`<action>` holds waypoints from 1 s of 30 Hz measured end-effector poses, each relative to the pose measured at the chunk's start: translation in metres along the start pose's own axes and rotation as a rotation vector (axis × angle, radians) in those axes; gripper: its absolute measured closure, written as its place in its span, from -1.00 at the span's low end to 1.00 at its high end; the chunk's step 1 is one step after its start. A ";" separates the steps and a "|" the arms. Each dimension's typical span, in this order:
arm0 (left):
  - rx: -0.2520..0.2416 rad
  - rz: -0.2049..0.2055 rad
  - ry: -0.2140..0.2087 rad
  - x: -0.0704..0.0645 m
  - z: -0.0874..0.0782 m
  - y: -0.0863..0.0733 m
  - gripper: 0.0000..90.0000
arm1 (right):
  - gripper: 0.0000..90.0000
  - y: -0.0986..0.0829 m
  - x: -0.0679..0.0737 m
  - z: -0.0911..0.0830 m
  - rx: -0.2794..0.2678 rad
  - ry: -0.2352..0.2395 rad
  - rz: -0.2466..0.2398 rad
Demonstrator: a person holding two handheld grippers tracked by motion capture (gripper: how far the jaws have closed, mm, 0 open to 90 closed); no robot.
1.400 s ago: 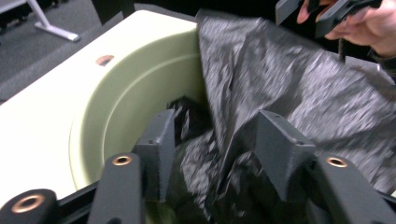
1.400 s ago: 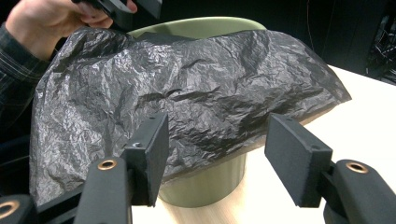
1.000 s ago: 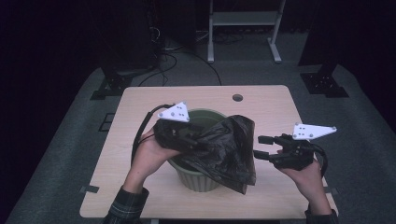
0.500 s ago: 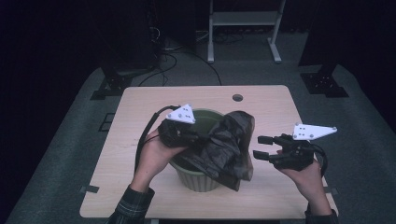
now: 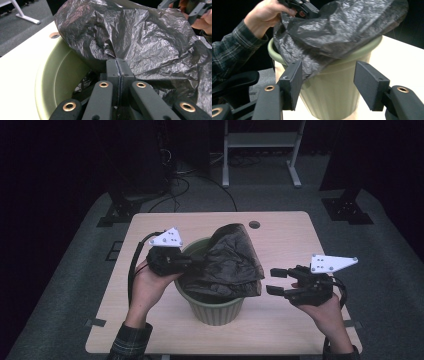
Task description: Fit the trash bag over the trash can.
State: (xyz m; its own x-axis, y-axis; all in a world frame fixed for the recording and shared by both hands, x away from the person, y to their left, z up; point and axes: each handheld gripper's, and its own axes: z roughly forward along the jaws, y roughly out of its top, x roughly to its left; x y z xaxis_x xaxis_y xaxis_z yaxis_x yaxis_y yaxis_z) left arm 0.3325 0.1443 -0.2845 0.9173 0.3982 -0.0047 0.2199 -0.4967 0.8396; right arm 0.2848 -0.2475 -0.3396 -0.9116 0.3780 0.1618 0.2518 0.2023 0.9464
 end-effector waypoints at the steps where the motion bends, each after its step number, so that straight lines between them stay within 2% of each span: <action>1: -0.001 0.001 -0.002 0.000 0.000 0.000 0.99 | -0.08 0.001 0.001 0.001 -0.002 0.002 -0.005; 5: -0.004 0.002 -0.010 -0.003 0.002 -0.001 0.99 | 0.13 0.003 0.002 0.007 -0.026 0.026 -0.013; 9: 0.002 0.006 -0.014 -0.004 0.003 -0.003 0.95 | 0.76 0.005 0.003 0.015 -0.033 0.043 -0.053; 12: 0.013 0.009 -0.020 -0.005 0.005 -0.003 0.77 | 0.99 0.010 0.005 0.020 -0.042 0.050 -0.087; 17: -0.006 0.021 0.015 -0.007 -0.001 0.004 0.12 | 1.00 0.013 0.007 0.030 -0.031 0.058 -0.108; 20: -0.025 0.049 0.019 -0.010 -0.008 0.014 0.03 | 1.00 0.013 0.008 0.034 -0.028 0.059 -0.112; 23: -0.031 0.088 -0.013 -0.017 -0.010 0.028 0.01 | 1.00 0.015 0.008 0.037 -0.027 0.065 -0.117; 30: -0.016 0.142 -0.061 -0.027 0.012 0.057 -0.01 | 0.99 0.017 0.010 0.039 -0.021 0.070 -0.129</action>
State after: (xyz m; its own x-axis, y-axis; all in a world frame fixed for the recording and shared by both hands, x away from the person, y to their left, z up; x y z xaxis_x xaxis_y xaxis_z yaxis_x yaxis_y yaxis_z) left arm 0.3243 0.0963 -0.2426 0.9573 0.2770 0.0827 0.0812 -0.5321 0.8428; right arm 0.2923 -0.2047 -0.3326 -0.9566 0.2858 0.0568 0.1249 0.2260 0.9661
